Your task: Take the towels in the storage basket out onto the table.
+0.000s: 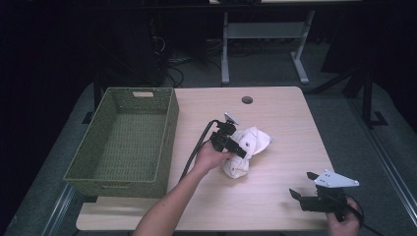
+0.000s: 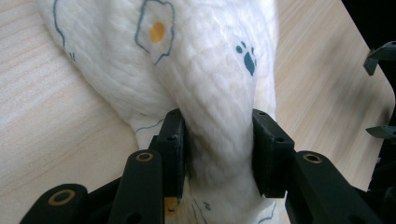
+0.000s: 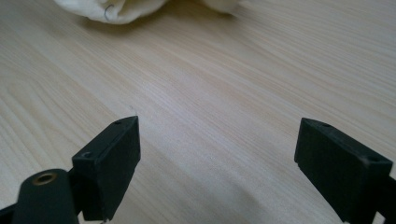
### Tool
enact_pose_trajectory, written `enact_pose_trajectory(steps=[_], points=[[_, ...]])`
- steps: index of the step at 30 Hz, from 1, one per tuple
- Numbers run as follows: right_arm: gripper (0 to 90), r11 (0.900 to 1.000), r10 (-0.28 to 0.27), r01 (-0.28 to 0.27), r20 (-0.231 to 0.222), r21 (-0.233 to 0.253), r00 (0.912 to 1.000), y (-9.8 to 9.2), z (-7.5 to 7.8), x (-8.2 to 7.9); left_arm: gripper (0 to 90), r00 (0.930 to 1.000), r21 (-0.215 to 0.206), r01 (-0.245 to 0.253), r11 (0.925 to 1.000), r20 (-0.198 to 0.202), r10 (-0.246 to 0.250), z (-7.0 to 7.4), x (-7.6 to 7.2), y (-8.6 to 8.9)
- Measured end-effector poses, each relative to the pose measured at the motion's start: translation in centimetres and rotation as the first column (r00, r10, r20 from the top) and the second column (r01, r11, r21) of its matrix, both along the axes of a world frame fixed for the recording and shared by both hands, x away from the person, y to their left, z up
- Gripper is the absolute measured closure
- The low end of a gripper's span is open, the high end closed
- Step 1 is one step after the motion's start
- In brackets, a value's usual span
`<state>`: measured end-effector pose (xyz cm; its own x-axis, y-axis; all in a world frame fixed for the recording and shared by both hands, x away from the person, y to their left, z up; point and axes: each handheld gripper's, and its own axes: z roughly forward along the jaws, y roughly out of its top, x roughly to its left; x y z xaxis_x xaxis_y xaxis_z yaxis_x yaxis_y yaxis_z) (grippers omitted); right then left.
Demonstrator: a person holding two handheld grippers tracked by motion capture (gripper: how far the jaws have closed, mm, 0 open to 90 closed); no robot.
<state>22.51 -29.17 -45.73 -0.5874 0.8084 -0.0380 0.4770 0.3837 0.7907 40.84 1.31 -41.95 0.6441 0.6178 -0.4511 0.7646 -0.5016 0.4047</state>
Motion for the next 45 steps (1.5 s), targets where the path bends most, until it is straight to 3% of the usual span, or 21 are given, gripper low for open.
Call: enact_pose_trajectory(steps=[4, 7, 20, 23, 34, 35, 43, 45], points=[[14.0, 1.0, 0.001, -0.001, 0.0, -0.001, 1.0, 0.0, 0.0, 0.0, 56.8, 1.0, -0.023, -0.007, 0.9997, -0.005, 0.006, 0.1, -0.1, 0.0], [14.0, 1.0, 0.002, -0.002, 0.0, -0.002, 1.0, 0.0, 0.0, 0.0, 54.4, 0.9998, -0.064, -0.017, 0.9978, -0.01, 0.017, 0.4, -0.3, 0.2], [14.0, 1.0, 0.006, -0.006, 0.005, -0.012, 1.0, 0.1, 0.0, 0.0, 46.1, 0.9972, -0.084, -0.015, 0.9964, 0.072, 0.021, 1.2, -1.6, 0.9], [14.0, 1.0, 0.012, -0.012, 0.006, -0.014, 0.9999, 0.2, 0.0, 0.1, 40.0, 0.995, -0.082, -0.014, 0.9965, 0.098, 0.022, 1.2, -2.1, 1.3], [14.0, 1.0, -0.006, 0.006, -0.003, -0.01, 1.0, 0.0, -0.1, 0.1, 36.4, 0.9912, -0.111, -0.002, 0.9938, 0.131, 0.017, 1.2, -4.1, 2.8], [14.0, 1.0, -0.006, 0.006, -0.009, -0.009, 0.9999, 0.1, -0.1, 0.1, 35.7, 0.9866, -0.105, 0.006, 0.9945, 0.163, 0.011, 1.4, -4.7, 3.2], [14.0, 1.0, 0.002, -0.002, -0.007, -0.018, 1.0, 0.4, -0.3, 0.2, 32.3, 0.9813, -0.108, 0.007, 0.9941, 0.192, 0.013, 1.4, -6.3, 4.3], [14.0, 1.0, 0.006, -0.006, -0.008, -0.02, 1.0, 0.5, -0.3, 0.2, 31.9, 0.9829, -0.109, 0.013, 0.994, 0.184, 0.008, 1.1, -6.6, 4.5]])
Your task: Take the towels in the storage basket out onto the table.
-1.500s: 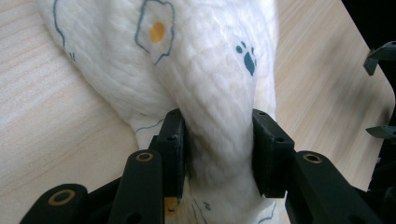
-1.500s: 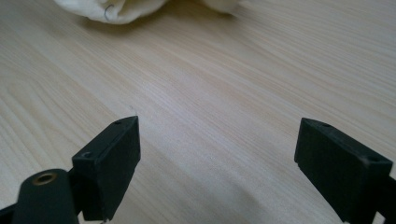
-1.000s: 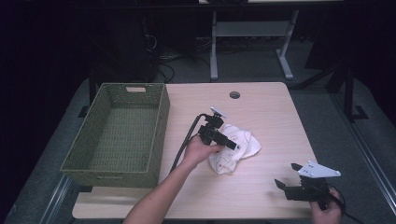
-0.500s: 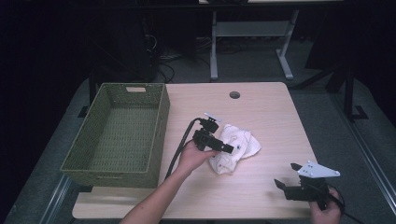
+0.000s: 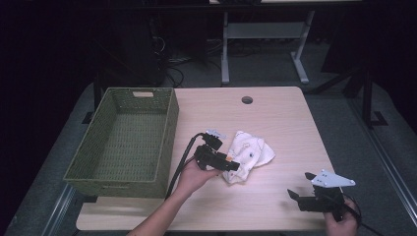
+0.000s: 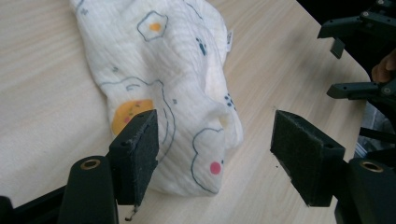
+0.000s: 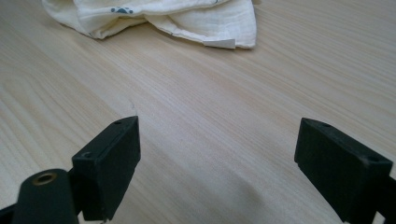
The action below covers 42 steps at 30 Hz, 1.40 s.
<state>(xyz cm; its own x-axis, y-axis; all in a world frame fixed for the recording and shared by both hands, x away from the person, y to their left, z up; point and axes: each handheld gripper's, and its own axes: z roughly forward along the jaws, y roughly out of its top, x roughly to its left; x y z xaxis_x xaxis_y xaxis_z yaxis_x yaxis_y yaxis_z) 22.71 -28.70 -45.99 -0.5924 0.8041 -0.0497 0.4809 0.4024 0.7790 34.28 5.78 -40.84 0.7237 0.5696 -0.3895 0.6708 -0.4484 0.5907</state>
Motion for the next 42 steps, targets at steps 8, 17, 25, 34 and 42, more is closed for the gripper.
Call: enact_pose_trajectory(steps=[8, 17, 25, 34, 42], points=[[14.0, 1.0, -0.005, 0.005, -0.003, 0.002, 1.0, -0.1, -0.1, 0.0, 30.6, 0.9999, -0.033, 0.011, 0.9994, 0.012, -0.011, -0.3, -1.0, 0.6], [14.0, 1.0, -0.003, 0.003, -0.006, 0.0, 1.0, 0.1, -0.2, 0.0, 30.1, 0.9987, -0.051, 0.02, 0.9985, 0.049, -0.018, -0.7, -2.6, 1.6], [14.0, 1.0, -0.004, 0.004, -0.011, -0.001, 0.9999, 0.3, -0.3, 0.1, 29.1, 0.997, -0.056, 0.03, 0.998, 0.073, -0.025, -1.5, -4.4, 2.6], [14.0, 1.0, -0.001, 0.0, -0.013, -0.006, 0.9999, 0.5, -0.4, 0.2, 28.4, 0.9952, -0.041, 0.046, 0.9981, 0.089, -0.042, -2.4, -5.9, 3.7], [14.0, 1.0, 0.001, -0.001, -0.012, -0.007, 0.9999, 0.5, -0.4, 0.2, 28.2, 0.9944, -0.041, 0.035, 0.9985, 0.101, -0.031, -2.7, -6.6, 4.8]])
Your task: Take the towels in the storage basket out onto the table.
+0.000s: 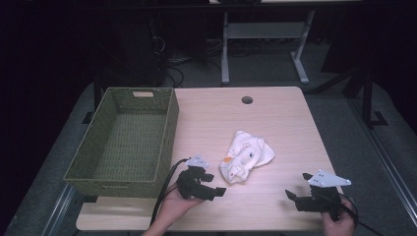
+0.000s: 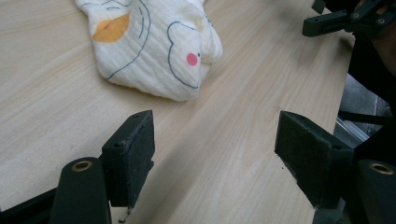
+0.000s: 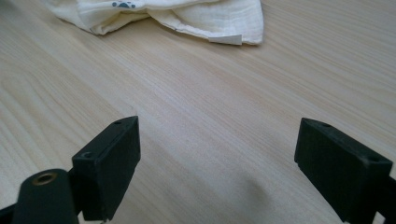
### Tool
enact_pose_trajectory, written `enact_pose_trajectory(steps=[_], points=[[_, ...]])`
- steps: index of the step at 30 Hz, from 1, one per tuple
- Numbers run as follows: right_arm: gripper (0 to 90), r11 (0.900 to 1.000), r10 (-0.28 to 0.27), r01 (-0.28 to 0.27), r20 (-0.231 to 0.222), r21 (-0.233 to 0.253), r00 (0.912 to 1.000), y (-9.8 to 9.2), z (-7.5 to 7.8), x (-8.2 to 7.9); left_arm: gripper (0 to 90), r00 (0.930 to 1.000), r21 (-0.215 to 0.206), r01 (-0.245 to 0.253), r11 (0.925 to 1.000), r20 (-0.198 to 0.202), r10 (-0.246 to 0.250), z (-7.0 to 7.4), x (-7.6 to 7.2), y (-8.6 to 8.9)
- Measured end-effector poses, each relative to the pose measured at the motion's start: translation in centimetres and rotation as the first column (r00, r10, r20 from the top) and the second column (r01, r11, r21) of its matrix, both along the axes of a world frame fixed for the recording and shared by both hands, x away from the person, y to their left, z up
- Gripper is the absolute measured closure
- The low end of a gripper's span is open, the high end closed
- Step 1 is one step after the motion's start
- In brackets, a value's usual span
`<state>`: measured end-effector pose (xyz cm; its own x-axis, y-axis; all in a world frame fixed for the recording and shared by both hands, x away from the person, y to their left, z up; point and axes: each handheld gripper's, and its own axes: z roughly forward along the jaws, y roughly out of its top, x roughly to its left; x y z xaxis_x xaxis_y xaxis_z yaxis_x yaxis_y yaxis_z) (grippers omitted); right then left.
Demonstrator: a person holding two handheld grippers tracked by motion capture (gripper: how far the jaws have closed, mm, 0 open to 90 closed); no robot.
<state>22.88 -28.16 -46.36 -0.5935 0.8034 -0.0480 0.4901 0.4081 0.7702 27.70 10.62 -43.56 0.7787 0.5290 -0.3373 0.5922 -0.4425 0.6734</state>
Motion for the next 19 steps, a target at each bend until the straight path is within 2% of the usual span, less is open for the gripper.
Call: enact_pose_trajectory(steps=[3, 4, 6, 10, 14, 16, 19], points=[[14.0, 1.0, 0.002, -0.002, -0.001, 0.0, 1.0, 0.1, 0.0, 0.0, 28.3, 0.9999, -0.016, -0.014, 0.9998, -0.008, 0.014, -0.5, -0.2, 0.3], [14.0, 1.0, 0.003, -0.003, 0.0, 0.001, 1.0, 0.1, 0.1, 0.0, 28.2, 0.9999, 0.003, -0.014, 0.9999, -0.002, 0.014, -0.7, -0.2, 0.3], [14.0, 1.0, 0.006, -0.006, 0.006, 0.0, 1.0, 0.1, 0.1, 0.0, 28.1, 0.9996, 0.005, -0.026, 0.9997, 0.007, 0.026, -0.8, -0.3, 0.6], [14.0, 1.0, 0.009, -0.009, 0.004, 0.01, 0.9999, 0.1, 0.2, -0.1, 28.0, 0.9989, -0.036, -0.021, 0.9991, -0.043, 0.019, -1.3, -0.1, 1.1], [14.0, 1.0, 0.012, -0.012, 0.003, 0.011, 0.9999, 0.1, 0.1, -0.1, 27.7, 0.9992, -0.01, -0.026, 0.9996, -0.03, 0.026, -1.5, -0.1, 1.0], [14.0, 1.0, 0.016, -0.016, 0.003, 0.012, 0.9999, 0.1, 0.1, -0.1, 27.7, 0.9996, -0.018, -0.026, 0.9995, -0.013, 0.026, -1.4, -0.2, 0.9], [14.0, 1.0, 0.021, -0.021, 0.003, 0.011, 0.9998, 0.0, 0.1, 0.0, 27.7, 0.9997, -0.024, -0.021, 0.9995, -0.014, 0.021, -1.3, -0.2, 0.9]])
